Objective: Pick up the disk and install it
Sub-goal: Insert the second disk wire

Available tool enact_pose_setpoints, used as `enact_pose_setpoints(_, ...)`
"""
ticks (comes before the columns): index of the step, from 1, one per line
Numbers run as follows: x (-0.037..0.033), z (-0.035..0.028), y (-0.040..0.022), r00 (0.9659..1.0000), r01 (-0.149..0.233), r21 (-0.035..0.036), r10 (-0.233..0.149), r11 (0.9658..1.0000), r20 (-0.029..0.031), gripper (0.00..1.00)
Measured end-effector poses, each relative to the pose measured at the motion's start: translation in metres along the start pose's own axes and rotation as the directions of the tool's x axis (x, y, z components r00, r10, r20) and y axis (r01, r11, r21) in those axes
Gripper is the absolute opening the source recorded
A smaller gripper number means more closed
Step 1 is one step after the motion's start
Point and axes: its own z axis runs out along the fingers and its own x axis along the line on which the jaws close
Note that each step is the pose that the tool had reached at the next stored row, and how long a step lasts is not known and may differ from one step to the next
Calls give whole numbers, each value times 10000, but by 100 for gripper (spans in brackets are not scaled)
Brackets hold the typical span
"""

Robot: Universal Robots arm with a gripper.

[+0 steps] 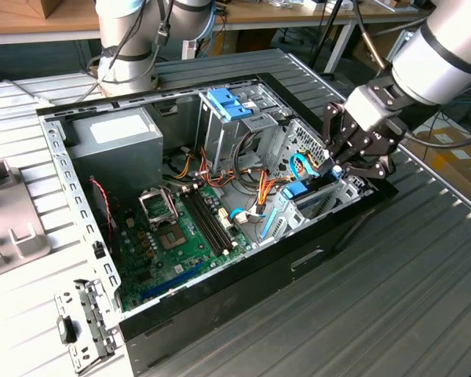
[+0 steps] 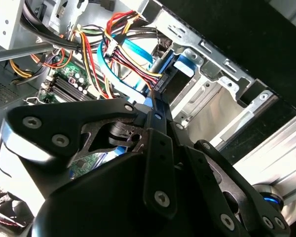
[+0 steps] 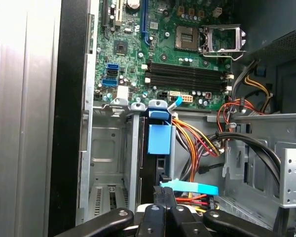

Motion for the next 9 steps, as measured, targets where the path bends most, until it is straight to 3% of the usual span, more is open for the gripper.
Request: enact_pose_setpoints(9,-26,-161,-71,10000,0,-4,0,10000,24,11)
